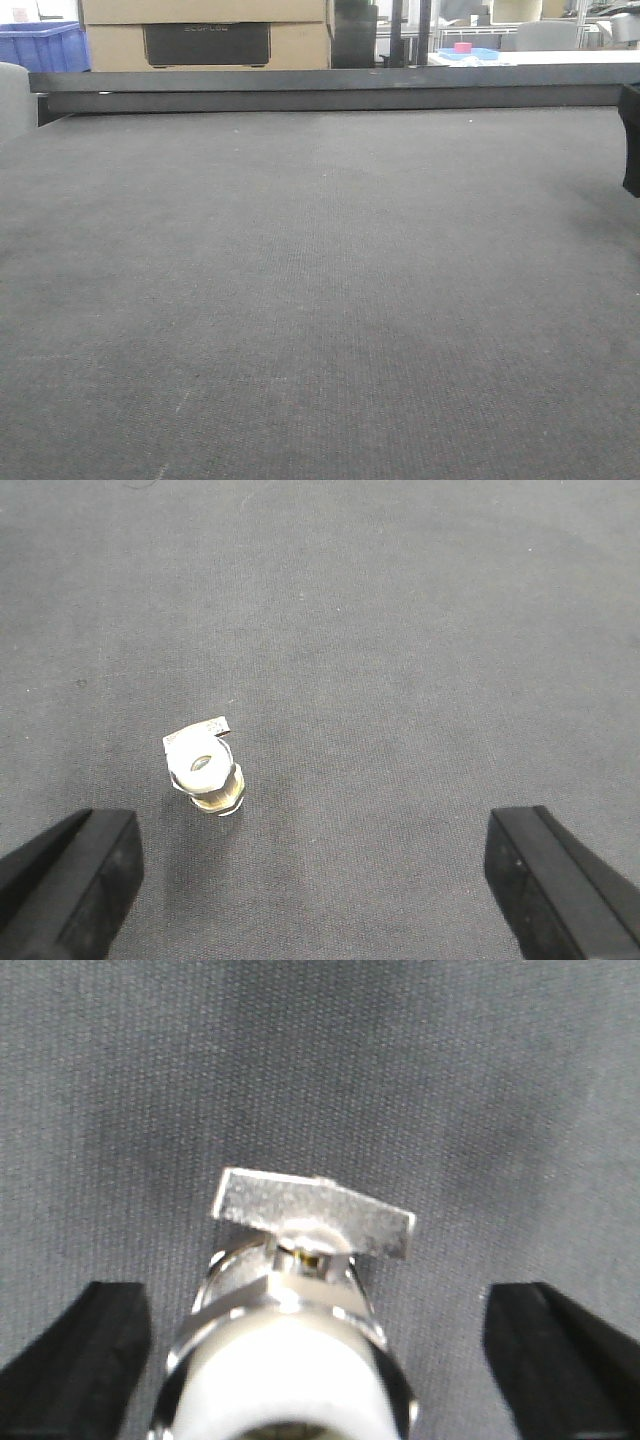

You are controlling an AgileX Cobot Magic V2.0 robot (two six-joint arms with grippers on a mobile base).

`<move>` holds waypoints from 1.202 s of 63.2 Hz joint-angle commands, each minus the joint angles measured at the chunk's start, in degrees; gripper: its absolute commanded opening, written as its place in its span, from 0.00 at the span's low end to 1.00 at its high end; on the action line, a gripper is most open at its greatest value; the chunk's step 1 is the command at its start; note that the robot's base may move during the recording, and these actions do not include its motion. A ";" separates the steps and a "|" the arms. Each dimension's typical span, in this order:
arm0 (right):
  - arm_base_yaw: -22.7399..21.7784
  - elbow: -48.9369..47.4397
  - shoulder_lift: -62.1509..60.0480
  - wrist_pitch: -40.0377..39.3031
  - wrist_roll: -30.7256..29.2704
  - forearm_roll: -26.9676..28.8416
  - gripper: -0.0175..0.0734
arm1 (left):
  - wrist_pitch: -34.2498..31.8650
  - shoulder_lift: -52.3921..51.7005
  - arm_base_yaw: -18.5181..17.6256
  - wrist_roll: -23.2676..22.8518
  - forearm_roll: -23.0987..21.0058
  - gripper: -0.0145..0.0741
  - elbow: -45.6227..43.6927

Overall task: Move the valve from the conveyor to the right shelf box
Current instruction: 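Close the right gripper around the white cap of its valve, then close the left gripper around the white cap of the other valve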

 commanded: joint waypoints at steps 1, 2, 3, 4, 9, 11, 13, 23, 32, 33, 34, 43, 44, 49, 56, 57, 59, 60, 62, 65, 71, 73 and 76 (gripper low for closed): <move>-0.31 -0.52 0.09 -1.11 -0.70 -0.65 0.66 | -0.34 0.01 -0.39 -0.40 -0.02 0.84 -0.34; -0.31 -0.52 0.09 -1.11 -0.70 -0.65 0.63 | -0.34 0.01 -0.39 -0.40 -0.02 0.84 -0.34; -0.31 -0.52 0.09 -1.25 -0.70 -0.65 0.59 | -0.34 0.01 -0.39 -0.40 -0.02 0.84 -0.34; -0.31 -0.52 0.09 -1.23 -0.70 -0.65 0.55 | -0.34 0.01 -0.39 -0.40 -0.02 0.84 -0.34; -0.31 -0.52 0.09 -1.23 -0.70 -0.65 0.28 | -0.12 0.01 -0.39 -0.40 -0.02 0.84 -0.34; -0.31 -0.52 0.09 -1.23 -0.70 -0.65 0.19 | 0.03 0.01 -0.39 -0.40 -0.02 0.84 -0.34; -0.31 -0.52 -0.02 -1.11 -0.70 -0.65 0.10 | 0.31 0.01 -0.39 -0.40 -0.02 0.84 -0.34; -0.31 -0.52 -1.21 -0.87 -0.70 -0.19 0.02 | 3.02 0.35 -0.26 -0.40 -0.02 0.84 -0.62; -0.31 -0.52 -5.14 -1.27 -0.70 3.78 0.02 | 8.77 2.93 1.72 -0.52 -0.25 0.84 -3.52; -0.31 -0.41 -5.89 -1.35 -0.70 4.21 0.02 | 9.70 3.54 2.18 -0.52 -0.25 0.84 -4.26; -0.31 -0.41 -6.39 -1.39 -0.70 4.35 0.02 | 10.35 3.98 2.49 -0.52 -0.25 0.84 -4.79; -0.31 0.92 -11.09 -1.28 -0.70 4.45 0.02 | 14.98 9.16 6.27 0.16 -0.25 0.84 -10.81; -0.31 1.21 -11.64 -1.42 -0.70 4.45 0.02 | 14.98 9.77 6.70 0.49 -0.25 0.84 -11.43; -0.31 3.58 -14.57 -2.51 -0.70 4.94 0.02 | 14.98 12.92 8.81 3.31 -0.80 0.84 -14.20; -0.31 7.33 -18.80 -4.20 -0.70 6.38 0.02 | 14.98 17.25 10.59 8.17 -2.17 0.84 -15.78; -0.31 7.83 -19.26 -4.36 -0.70 6.57 0.02 | 14.98 17.86 10.59 8.53 -2.17 0.84 -15.91; -0.31 9.37 -20.64 -4.83 -0.70 7.02 0.02 | 14.98 19.38 10.59 8.95 -2.17 0.84 -16.15; -0.31 9.88 -21.08 -4.89 -0.70 7.01 0.02 | 14.98 20.36 10.59 9.08 -2.17 0.84 -16.15; -0.31 11.09 -22.07 -5.32 -0.70 7.15 0.02 | 14.98 21.69 10.59 9.08 -2.04 0.84 -16.26; -0.31 12.40 -22.96 -5.63 -0.70 7.15 0.02 | 14.98 24.08 10.59 9.08 -1.80 0.84 -16.26; -0.31 14.76 -24.69 -6.41 -0.70 7.15 0.02 | 14.98 28.62 10.59 9.19 -1.13 0.84 -16.26; -0.31 15.19 -25.09 -6.51 -0.70 7.15 0.02 | 14.98 29.99 10.59 9.19 -0.80 0.84 -16.26; -0.31 15.84 -25.36 -6.51 -0.70 7.15 0.02 | 14.14 31.98 10.59 9.19 -0.80 0.84 -16.26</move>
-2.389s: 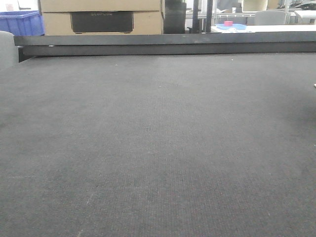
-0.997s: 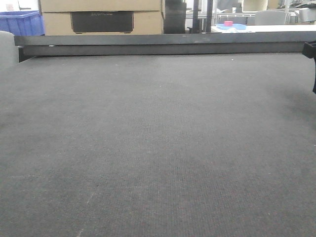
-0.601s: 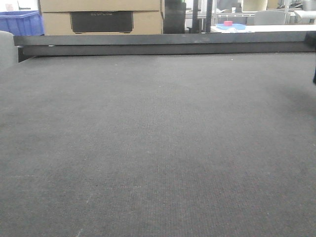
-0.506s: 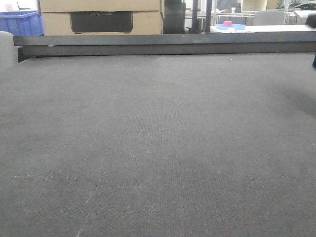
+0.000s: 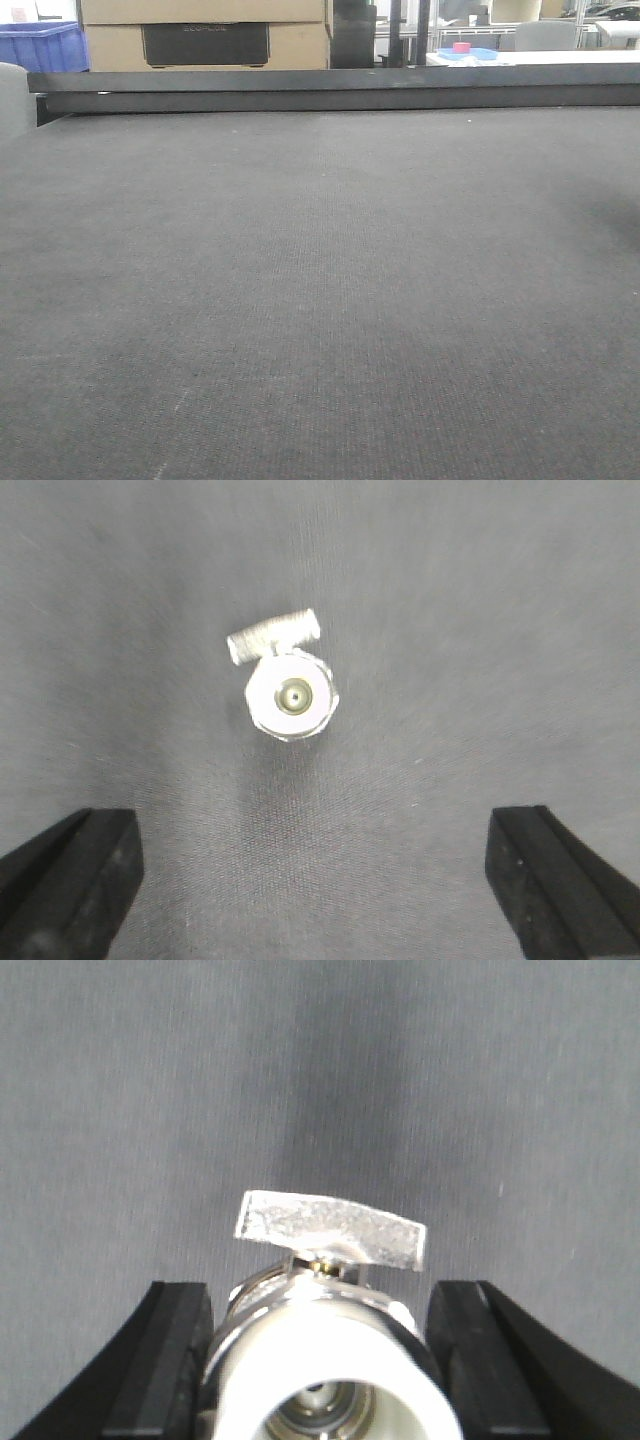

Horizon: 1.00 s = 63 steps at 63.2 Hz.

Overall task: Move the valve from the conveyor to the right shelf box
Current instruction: 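Close the left gripper around the white cap of the other valve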

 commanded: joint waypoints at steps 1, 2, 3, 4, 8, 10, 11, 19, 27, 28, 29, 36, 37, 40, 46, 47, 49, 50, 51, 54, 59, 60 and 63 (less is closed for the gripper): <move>-0.31 0.87 -1.91 -2.62 -0.66 0.06 0.02 | -1.27 4.27 0.13 0.08 0.00 0.84 -0.38; -0.31 1.03 -2.04 -2.62 -0.66 0.06 0.02 | -1.49 4.88 0.13 -0.05 0.00 0.84 -0.38; -0.31 1.17 -2.01 -2.62 -0.66 0.06 0.02 | -1.71 5.48 0.13 -0.33 0.00 0.84 -0.38; -0.31 1.28 -2.18 -2.62 -0.66 0.18 0.02 | -1.99 6.06 0.13 -0.56 0.00 0.84 -0.38; -0.31 1.28 -2.16 -2.10 -0.66 0.18 0.02 | -2.80 8.48 0.13 -2.55 0.00 0.84 -0.38; -0.31 1.28 -2.16 -1.98 -0.66 0.18 0.02 | -3.32 9.44 0.13 -3.57 0.35 0.84 -0.38; -0.31 1.28 -2.16 -1.98 -0.66 0.18 0.02 | -3.73 9.88 0.13 -3.69 0.45 0.84 -0.38; -0.31 1.28 -2.16 -1.96 -0.66 0.28 0.02 | -5.70 13.00 0.13 -4.99 0.45 0.84 -0.38; -0.31 1.28 -2.16 -1.96 -0.66 0.28 0.02 | -7.14 15.56 0.48 -6.52 0.00 0.84 -0.38; -0.31 1.28 -2.16 -1.96 -0.66 0.28 0.02 | -7.30 15.84 0.48 -6.53 0.00 0.84 -0.38; -0.31 1.28 -2.16 -1.96 -0.66 0.28 0.02 | -7.48 16.20 0.60 -6.53 0.00 0.84 -0.38; -0.31 1.28 -2.16 -1.96 -0.66 0.28 0.02 | -9.33 17.50 0.82 -6.53 0.00 0.84 -0.38; -0.31 1.28 -2.16 -1.96 -0.66 0.28 0.02 | -9.63 17.71 0.84 -6.60 0.00 0.84 -0.38; -0.31 1.28 -2.16 -2.09 -0.66 0.28 0.02 | -9.63 18.14 0.94 -7.65 0.00 0.84 -0.38; -0.31 1.28 -2.16 -2.09 -0.66 0.28 0.02 | -9.74 19.03 0.94 -7.65 0.00 0.84 -0.38; -0.31 1.28 -2.16 -2.09 -0.66 0.28 0.02 | -9.74 19.03 0.94 -7.65 0.00 0.84 -0.38; -0.31 1.28 -2.16 -2.09 -0.66 0.28 0.02 | -9.74 19.28 0.94 -7.65 0.00 0.84 -0.38; -0.31 1.28 -2.16 -2.09 -0.66 0.28 0.02 | -9.63 19.42 0.94 -7.65 0.00 0.84 -0.38; -0.31 1.28 -2.16 -2.09 -0.66 0.28 0.02 | -9.63 19.42 0.94 -7.65 0.00 0.84 -0.38; -0.31 1.28 -2.16 -2.09 -0.66 0.28 0.02 | -9.51 19.54 0.94 -7.79 0.00 0.83 -0.38; -0.31 1.28 -2.16 -2.09 -0.66 0.28 0.02 | -9.31 19.54 0.94 -8.00 0.00 0.77 -0.38; -0.31 1.28 -2.16 -2.09 -0.66 0.28 0.02 | -9.25 19.54 0.94 -8.00 0.00 0.75 -0.38; -0.31 1.28 -2.16 -2.09 -0.66 0.28 0.02 | -9.11 19.54 0.94 -8.00 0.00 0.68 -0.38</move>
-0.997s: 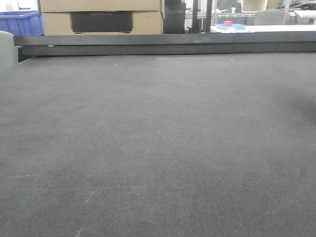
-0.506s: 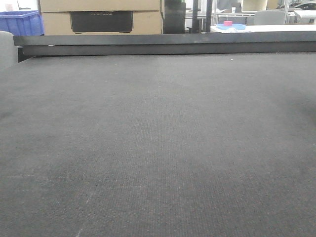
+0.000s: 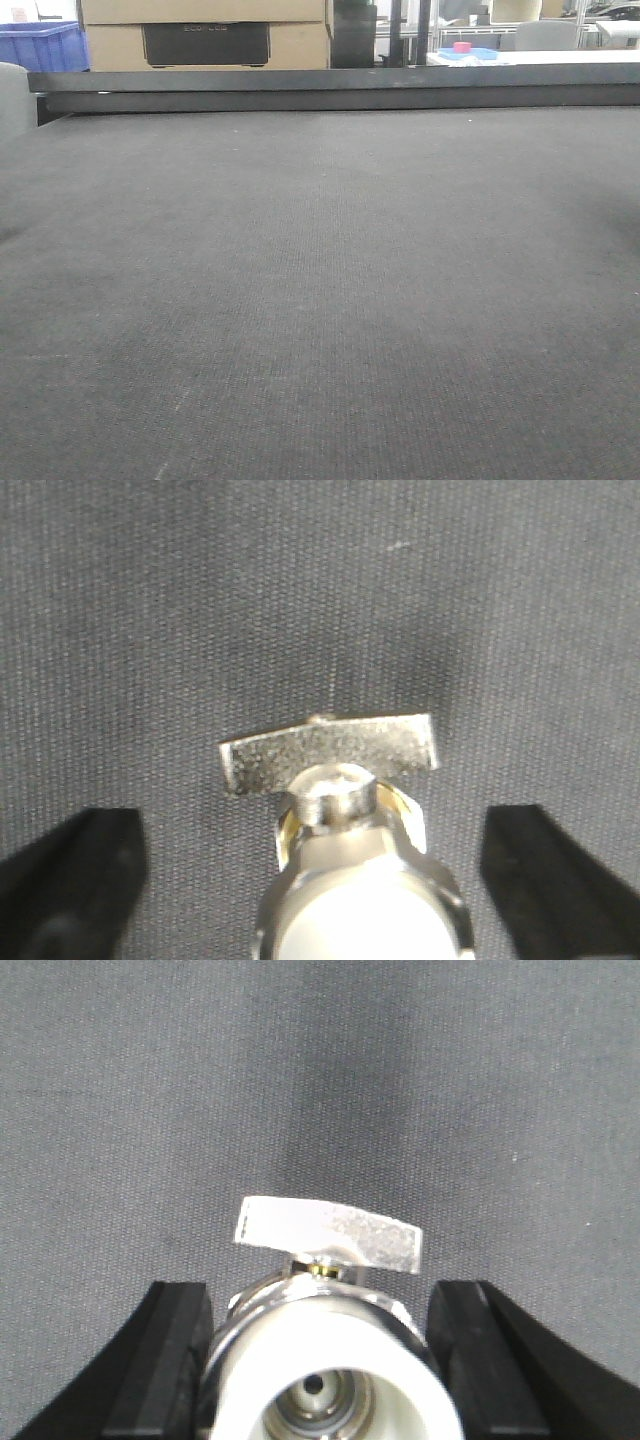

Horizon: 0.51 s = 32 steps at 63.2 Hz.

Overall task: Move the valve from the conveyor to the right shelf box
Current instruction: 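Close the left gripper around the white cap of the other valve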

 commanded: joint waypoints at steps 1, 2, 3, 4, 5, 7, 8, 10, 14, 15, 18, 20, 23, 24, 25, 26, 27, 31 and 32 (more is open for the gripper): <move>-0.31 -0.43 -1.08 -2.06 -0.66 -0.14 0.02 | 0.36 0.06 0.12 -0.68 -0.41 0.63 -0.38; -0.31 -0.43 -1.08 -2.06 -0.66 -0.14 0.02 | 0.40 0.06 0.12 -0.68 -0.41 0.60 -0.38; -0.31 -0.43 -1.08 -2.06 -0.66 -0.14 0.02 | 0.50 0.06 0.12 -0.68 -0.41 0.58 -0.38; -0.31 -0.43 -1.08 -2.06 -0.66 -0.14 0.02 | 0.72 0.06 0.12 -0.68 -0.41 0.52 -0.38; -0.31 -0.43 -1.08 -2.06 -0.66 -0.14 0.02 | 1.00 0.06 0.12 -0.68 -0.41 0.48 -0.38; -0.31 -0.43 -1.08 -2.06 -0.66 -0.14 0.02 | 1.36 0.06 0.12 -0.68 -0.41 0.41 -0.38; -0.31 -0.43 -1.08 -2.06 -0.66 -0.14 0.02 | 1.50 0.06 0.12 -0.68 -0.41 0.37 -0.38; -0.31 -0.43 -1.08 -2.06 -0.66 -0.14 0.02 | 1.59 0.06 0.12 -0.68 -0.41 0.29 -0.38; -0.31 -0.43 -1.08 -2.06 -0.66 -0.14 0.02 | 1.89 0.06 0.12 -0.68 -0.41 0.10 -0.38; -0.31 -0.43 -1.08 -2.06 -0.66 -0.14 0.02 | 2.05 0.06 0.12 -0.68 -0.41 0.08 -0.38; -0.31 -0.43 -1.08 -2.06 -0.66 -0.14 0.02 | 2.71 -0.30 0.12 -0.68 -0.41 0.04 -0.38; -0.31 -0.43 -1.08 -2.06 -0.66 -0.14 0.02 | 3.17 -0.62 0.12 -0.68 -0.41 0.04 -0.38; -0.31 -0.43 -1.23 -2.06 -0.66 -0.14 0.02 | 3.69 -1.33 0.12 -0.68 -0.87 0.04 -0.38; -0.31 -0.43 -1.44 -2.06 -0.66 -0.14 0.02 | 3.80 -1.63 0.12 -0.68 -1.01 0.04 -0.38; -0.31 -0.43 -1.68 -2.06 -0.66 -0.14 0.02 | 4.20 -2.13 0.12 -0.68 -1.20 0.04 -0.38; -0.31 -0.43 -1.82 -2.06 -0.66 -0.14 0.02 | 4.39 -2.53 0.12 -0.68 -1.25 0.04 -0.38; -0.31 -0.43 -2.03 -2.06 -0.66 -0.14 0.02 | 4.44 -2.96 0.12 -0.68 -1.43 0.04 -0.38; -0.31 -0.55 -3.12 -2.21 -0.66 -0.14 0.02 | 4.71 -4.99 0.12 -0.68 -1.66 0.04 -0.38; -0.31 -0.55 -3.36 -2.30 -0.66 -0.14 0.02 | 4.71 -5.83 0.12 -0.68 -1.76 0.04 -0.38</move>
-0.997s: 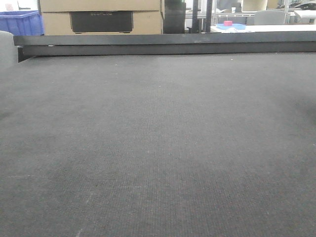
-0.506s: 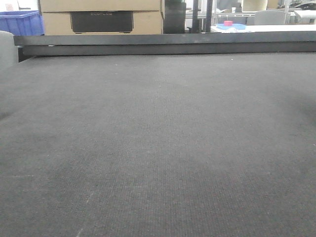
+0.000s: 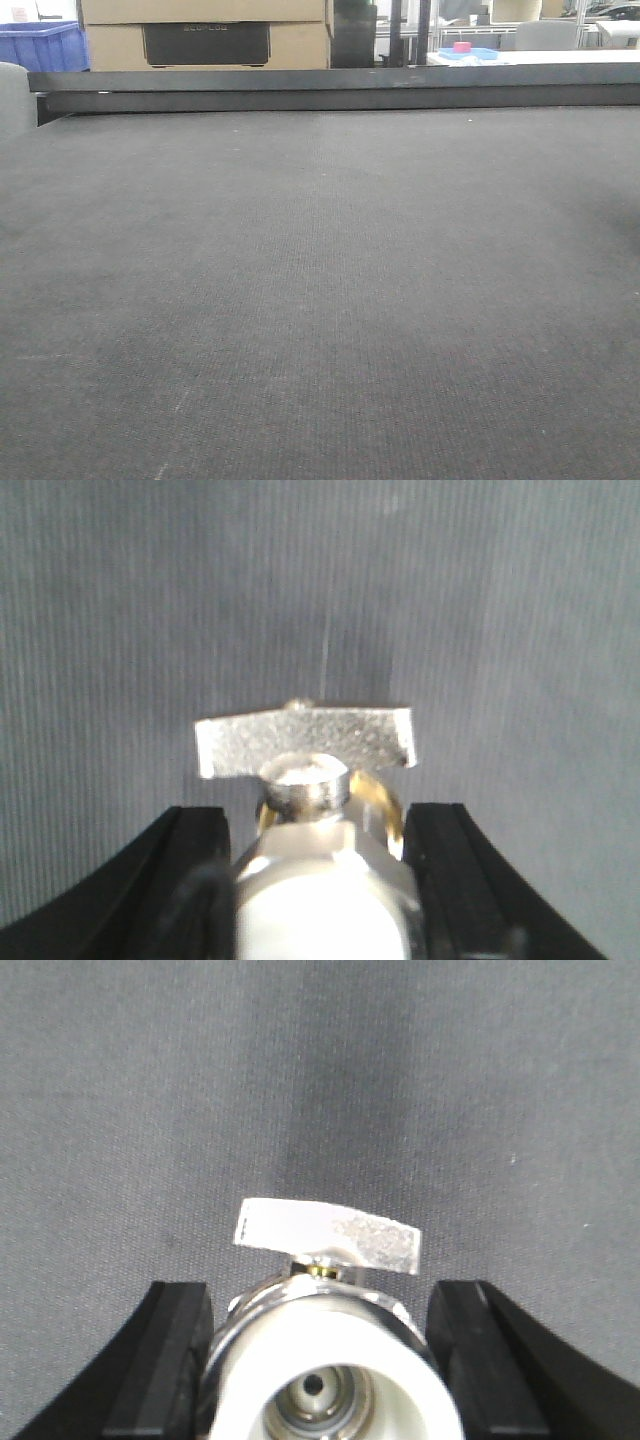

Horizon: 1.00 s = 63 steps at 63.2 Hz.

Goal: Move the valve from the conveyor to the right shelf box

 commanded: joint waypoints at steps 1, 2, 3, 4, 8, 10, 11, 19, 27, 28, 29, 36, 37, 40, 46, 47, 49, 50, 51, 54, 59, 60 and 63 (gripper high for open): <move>-0.31 -0.55 -2.64 -2.48 -0.66 -0.14 0.02 | 0.55 -4.81 0.12 -0.48 -1.49 0.04 -0.49; -0.31 -0.55 -3.00 -2.72 -0.66 -0.14 0.02 | 0.55 -5.42 0.00 -0.48 -1.51 0.04 -0.49; -0.31 -0.55 -3.47 -3.05 -0.66 -0.14 0.02 | 0.55 -6.06 0.00 -0.48 -1.60 0.04 -0.49; -0.31 -0.55 -3.76 -3.33 -0.66 -0.14 0.02 | 0.55 -6.68 -0.13 -0.48 -1.65 0.04 -0.59; -0.31 -0.66 -5.19 -4.43 -0.66 -0.14 0.02 | 0.43 -9.51 -0.38 -0.48 -1.65 0.04 -0.62; -0.31 -0.65 -6.03 -4.98 -0.66 -0.14 0.02 | 0.43 -10.44 -0.64 -0.48 -1.89 0.04 -0.74; -0.31 -0.78 -6.38 -5.22 -0.66 -0.14 0.02 | 0.43 -11.40 -0.80 -0.48 -1.88 0.04 -0.73; -0.31 -3.38 -8.65 -4.36 -0.66 -0.14 0.02 | -0.31 -16.49 -1.43 -0.48 -2.58 0.04 -0.73; -0.31 -7.94 -9.40 -0.62 -0.66 -0.14 0.02 | -0.20 -21.12 -1.41 -0.48 -3.33 0.04 -0.73; -0.31 -8.68 -9.40 0.00 -0.66 -0.14 0.02 | -0.19 -21.91 -1.41 -0.48 -3.33 0.04 -0.73; -0.31 -9.78 -9.40 0.65 -0.66 -0.14 0.02 | -0.19 -22.45 -1.41 -0.48 -3.33 0.04 -0.73; -0.31 -14.51 -9.40 3.62 -0.66 -0.14 0.02 | -0.10 -25.97 -1.41 -0.48 -3.33 0.04 -0.85; -0.31 -15.11 -9.40 3.79 -0.66 -0.14 0.02 | -0.10 -26.40 -1.41 -0.48 -3.33 0.04 -1.08; -0.31 -16.72 -9.40 4.42 -0.66 -0.14 0.02 | 0.46 -27.56 -1.41 -0.48 -3.33 0.04 -1.99; -0.31 -19.60 -9.40 5.35 -0.66 -0.14 0.02 | 3.99 -28.06 -1.41 -0.48 -3.33 0.04 -6.11; -0.31 -19.93 -9.40 5.35 -0.66 -0.14 0.02 | 4.72 -28.06 -1.41 -0.48 -3.43 0.04 -6.92; -0.31 -20.60 -9.40 5.40 -0.66 -0.14 0.02 | 5.01 -27.81 -1.41 -0.48 -3.43 0.04 -8.57; -0.31 -20.70 -9.40 5.40 -0.66 -0.14 0.02 | 5.01 -27.82 -1.41 -0.48 -3.43 0.04 -9.39; -0.31 -20.86 -9.40 5.40 -0.66 -0.14 0.02 | 5.01 -27.70 -1.41 -0.48 -3.43 0.04 -10.53; -0.31 -21.22 -9.40 5.27 -0.66 -0.14 0.02 | 5.01 -27.44 -1.41 -0.48 -3.43 0.04 -12.33; -0.31 -21.22 -9.29 4.90 -0.66 -0.14 0.02 | 5.01 -27.31 -1.41 -0.48 -3.43 0.04 -14.01; -0.31 -21.22 -9.29 4.90 -0.66 -0.14 0.02 | 5.01 -27.21 -1.41 -0.48 -3.43 0.04 -14.20; -0.31 -21.22 -9.18 4.90 -0.66 -0.14 0.02 | 5.01 -26.99 -1.41 -0.48 -3.43 0.04 -14.16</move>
